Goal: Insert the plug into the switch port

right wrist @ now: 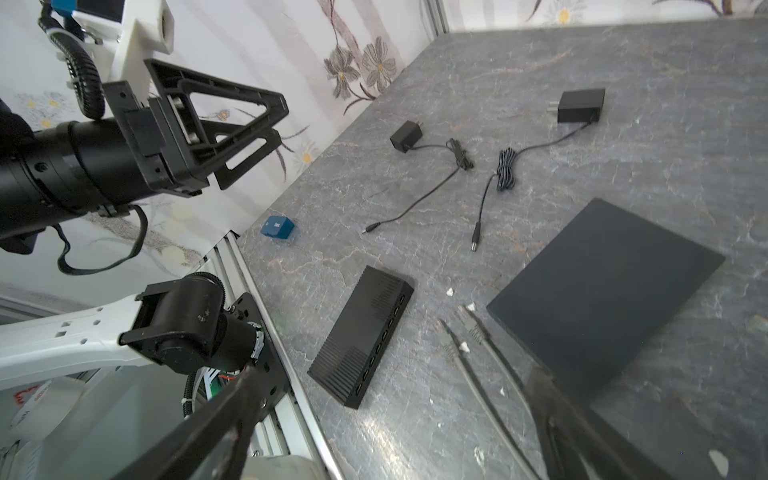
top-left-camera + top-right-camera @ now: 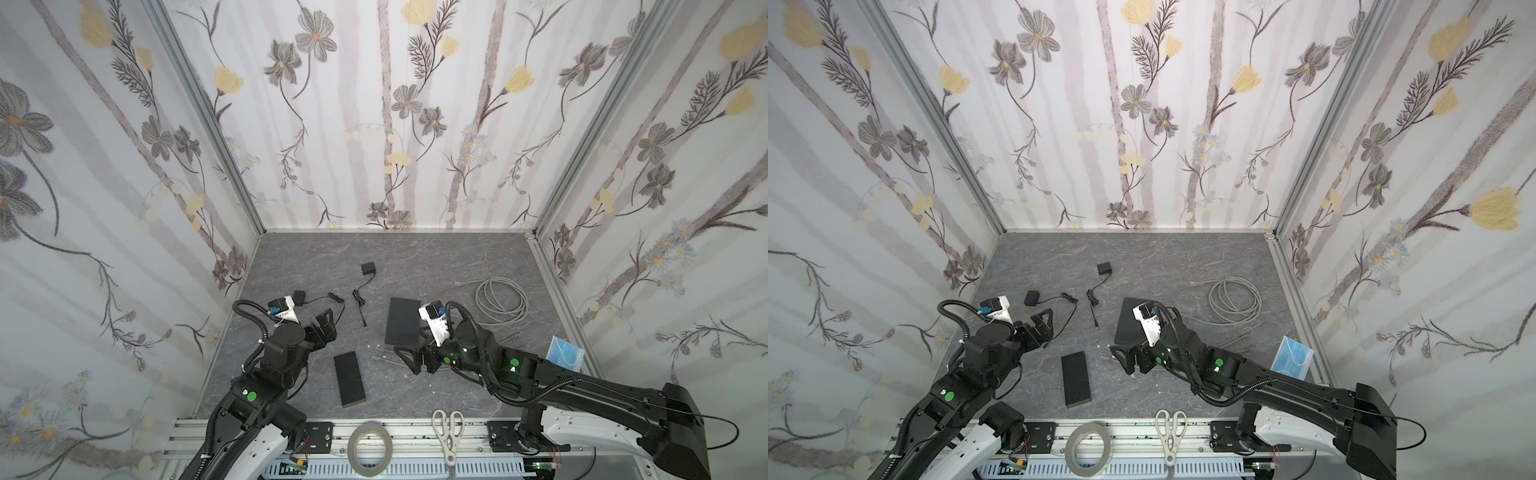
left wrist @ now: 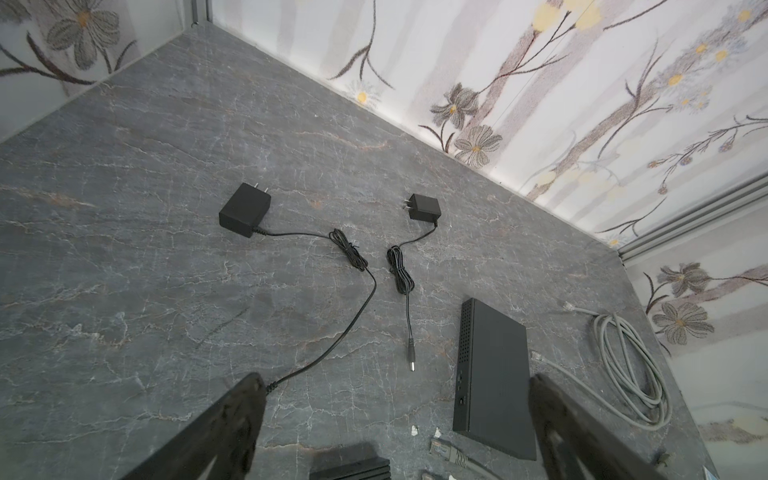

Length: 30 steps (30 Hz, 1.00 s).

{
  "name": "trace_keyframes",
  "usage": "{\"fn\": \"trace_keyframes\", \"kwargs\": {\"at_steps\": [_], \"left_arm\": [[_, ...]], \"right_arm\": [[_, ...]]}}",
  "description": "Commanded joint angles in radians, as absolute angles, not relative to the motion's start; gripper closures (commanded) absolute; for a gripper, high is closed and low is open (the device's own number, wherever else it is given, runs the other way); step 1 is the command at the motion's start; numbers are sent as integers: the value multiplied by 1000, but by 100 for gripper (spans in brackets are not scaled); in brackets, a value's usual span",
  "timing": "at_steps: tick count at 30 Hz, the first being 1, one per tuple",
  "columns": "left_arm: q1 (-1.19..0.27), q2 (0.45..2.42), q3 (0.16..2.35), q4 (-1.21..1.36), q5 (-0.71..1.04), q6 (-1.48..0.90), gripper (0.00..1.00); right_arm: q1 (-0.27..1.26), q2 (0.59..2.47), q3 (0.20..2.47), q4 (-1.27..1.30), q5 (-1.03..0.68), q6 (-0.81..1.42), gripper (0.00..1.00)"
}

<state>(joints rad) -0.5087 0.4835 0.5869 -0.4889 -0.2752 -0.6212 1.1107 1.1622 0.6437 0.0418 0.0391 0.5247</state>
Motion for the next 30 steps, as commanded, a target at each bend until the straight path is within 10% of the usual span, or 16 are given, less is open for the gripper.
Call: {"fn": "trace_keyframes", "kwargs": {"at_steps": [1,24,30], "left_arm": [[-506,539,586,-465,-210,-652,0],[-289,975,613,-430,-34,-549,52],[-276,1097,638,-385,48,-522,52]], "right_arm": [[1135,1127,598,24,121,633,0],[1056,1164,469,193,-25,557,0],[1060,1244,499,224,-31,592,0]]}}
